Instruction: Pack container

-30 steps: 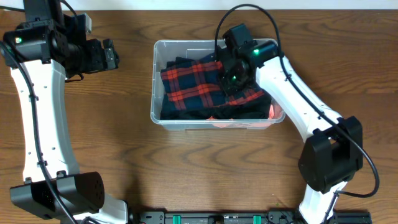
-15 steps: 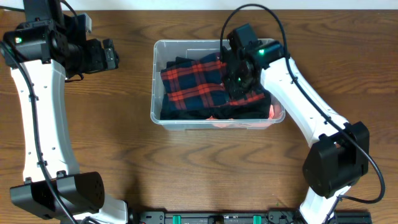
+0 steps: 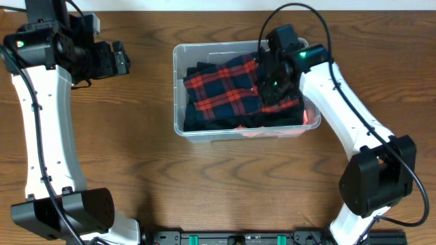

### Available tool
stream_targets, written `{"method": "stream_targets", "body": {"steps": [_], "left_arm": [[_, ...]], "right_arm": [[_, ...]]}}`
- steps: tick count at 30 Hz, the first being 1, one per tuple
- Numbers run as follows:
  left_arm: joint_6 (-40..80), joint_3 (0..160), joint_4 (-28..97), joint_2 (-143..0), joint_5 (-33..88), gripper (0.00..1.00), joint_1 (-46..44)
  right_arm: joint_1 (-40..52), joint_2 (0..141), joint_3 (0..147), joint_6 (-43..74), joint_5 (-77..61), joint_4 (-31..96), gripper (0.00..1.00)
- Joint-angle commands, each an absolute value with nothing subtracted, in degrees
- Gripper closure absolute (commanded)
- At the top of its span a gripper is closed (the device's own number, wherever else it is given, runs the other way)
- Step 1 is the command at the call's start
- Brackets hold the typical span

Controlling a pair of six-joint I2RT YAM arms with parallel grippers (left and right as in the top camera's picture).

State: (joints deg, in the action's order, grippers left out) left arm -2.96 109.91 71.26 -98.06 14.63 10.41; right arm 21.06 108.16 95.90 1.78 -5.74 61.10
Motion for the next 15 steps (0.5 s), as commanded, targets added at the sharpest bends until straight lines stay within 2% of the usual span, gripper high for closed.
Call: {"method": "stream_targets", "body": {"steps": [1,3,6,10,13,15], "left_arm": [[-3.1,109.7,70.9,-98.4,14.3,0.02,10.5],[-3.1,109.8,70.8,-98.2,14.3,0.02,10.5],[-3.1,110.0,70.4,-97.6,14.3,0.02,10.6],[-3.1,111.1,70.3,-96.1,14.3,0.02,10.9],[-2.8,112.6,70.3,-93.9,14.3,0.02,11.7],[-2.6,113.3,70.3,-92.1,14.3,0.02,12.2]], "right_arm": [[20.1,103.7,102.3,0.1,-3.5,61.7,0.80],[19.9,102.0,105.3,-0.8,-3.5,62.5,0.72],[19.0,99.7,108.6,-1.7,-3.1,63.4,0.51],[15.7,97.4,109.3,-2.4,0.6,63.5,0.34],[11.1,97.4,109.3,-2.4,2.4,64.3,0.04],[8.4,97.6,109.2,-2.4,2.4,64.5,0.01]]}}
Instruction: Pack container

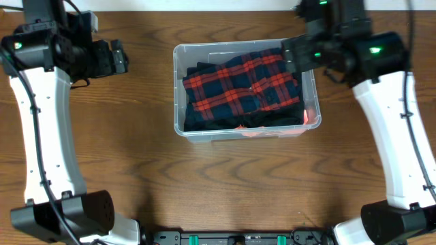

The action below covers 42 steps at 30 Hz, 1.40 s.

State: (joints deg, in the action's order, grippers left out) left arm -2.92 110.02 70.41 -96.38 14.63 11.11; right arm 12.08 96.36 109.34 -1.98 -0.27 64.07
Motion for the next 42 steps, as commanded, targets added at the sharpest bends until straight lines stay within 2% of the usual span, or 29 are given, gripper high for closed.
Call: {"method": "stream_targets", "body": {"steps": [1,11,26,33,38,42], "left_arm": [[-2.7,113.5,70.3,-91.0,14.3,0.02,12.3],[-2.7,113.6,70.2,-78.8,14.3,0.02,12.5],[-2.7,113.6,70.2,-74.9,14.3,0.02,12.5],[-2.7,113.2,76.2,-74.1,11.5,0.02,12.4],[-7.9,106.8,68.4,-68.2,18.9,0.02,12.0],[-14.2,93.4,57.5,-58.8,21.8,0.02,9.8]], "right_arm": [[7.1,97.6,109.0,-2.4,2.4,64.5,0.01],[-2.5,97.6,108.9,-2.4,2.6,64.3,0.01],[-3.0,97.6,108.9,-2.4,2.6,64.3,0.01],[-3.0,97.6,108.9,-2.4,2.6,64.3,0.01],[-3.0,97.6,108.9,-2.4,2.6,64.3,0.01],[-3.0,97.6,108.9,-2.4,2.6,64.3,0.01]]}}
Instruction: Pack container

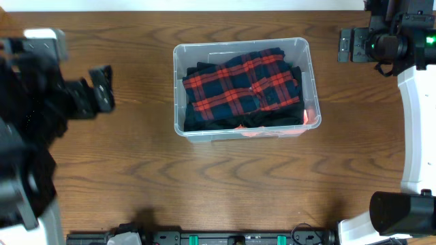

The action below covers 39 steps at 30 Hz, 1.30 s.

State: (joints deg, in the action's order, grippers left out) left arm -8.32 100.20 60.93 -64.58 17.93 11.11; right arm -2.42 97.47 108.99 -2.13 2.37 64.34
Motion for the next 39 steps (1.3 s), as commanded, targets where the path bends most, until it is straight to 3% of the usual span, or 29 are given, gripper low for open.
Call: {"method": "stream_targets", "body": {"steps": [1,10,18,28,39], "left_arm": [[-14.6,89.4,54.6,-56.4,21.8,0.02,9.4],[-9.8,50.0,25.5,-32.2,21.4,0.02,6.9],[-4.7,24.1,2.8,-20.7,20.9,0.02,6.9],[-4.0,10.9,1.9,-7.5,9.7,0.02,2.0],[-4.1,4.2,6.9,-0.1,9.3,0.02,1.9]], "right_arm": [[-3.0,97.6,108.9,-2.4,2.6,64.3,0.01],[-3.0,97.6,108.9,-2.4,2.6,64.3,0.01],[-3.0,97.6,108.9,-2.4,2.6,64.3,0.01],[-3.0,97.6,108.9,-2.4,2.6,64.3,0.01],[-3.0,97.6,108.9,-2.4,2.6,64.3,0.01]]}}
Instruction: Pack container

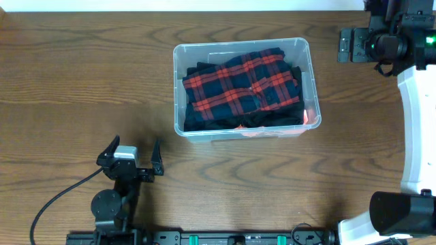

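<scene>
A clear plastic container [178, 88] stands at the middle of the table. A folded red and navy plaid cloth [238, 85] fills it, and a bit of orange fabric [311, 120] shows under the cloth at the near right corner. My right gripper [343, 45] hovers right of the container's far right corner, open and holding nothing. My left gripper [134, 145] sits low at the table's front left, its arm folded down, fingers spread and empty. Both grippers are well apart from the container.
The brown wooden table [82, 82] runs bare to the left of the container. A black cable [61, 197] trails from the left arm's base at the front edge. The right arm's white link [417, 129] runs along the right side.
My left arm was raised large and blurred at the left of the view; now it is folded down at the front left edge. The right arm and the container's contents have not moved.
First my right gripper was down in the container on the right end of the plaid cloth, with the left arm at the far left. Then it stood above the far right corner, later off to the right. The cloth stayed in the container, and the left arm is now folded.
</scene>
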### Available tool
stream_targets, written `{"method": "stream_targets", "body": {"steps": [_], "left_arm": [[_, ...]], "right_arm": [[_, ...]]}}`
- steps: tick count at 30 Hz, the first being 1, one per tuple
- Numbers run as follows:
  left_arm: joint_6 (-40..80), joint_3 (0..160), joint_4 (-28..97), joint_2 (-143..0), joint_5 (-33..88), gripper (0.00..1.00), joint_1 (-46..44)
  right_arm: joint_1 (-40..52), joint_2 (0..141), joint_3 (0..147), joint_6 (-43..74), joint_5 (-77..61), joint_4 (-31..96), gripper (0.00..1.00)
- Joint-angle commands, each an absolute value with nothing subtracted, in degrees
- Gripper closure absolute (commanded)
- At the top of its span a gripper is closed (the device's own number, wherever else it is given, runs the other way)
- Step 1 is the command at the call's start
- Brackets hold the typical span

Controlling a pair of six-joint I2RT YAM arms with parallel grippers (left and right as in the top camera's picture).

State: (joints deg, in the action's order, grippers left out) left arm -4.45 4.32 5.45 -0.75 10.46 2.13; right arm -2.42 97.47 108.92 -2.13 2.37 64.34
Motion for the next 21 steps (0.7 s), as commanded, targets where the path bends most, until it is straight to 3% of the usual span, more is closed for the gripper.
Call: {"method": "stream_targets", "body": {"steps": [1,6,21], "left_arm": [[-4.2,4.2,8.0,-0.1,9.3,0.02,1.9],[-4.2,4.2,13.5,-0.1,9.1,0.02,1.9],[-4.2,4.2,13.3,-0.2,9.1,0.02,2.0]], "right_arm": [[-3.0,97.6,108.9,-2.4,2.6,64.3,0.01],[-3.0,97.6,108.9,-2.4,2.6,64.3,0.01],[-3.0,97.6,108.9,-2.4,2.6,64.3,0.01]]}}
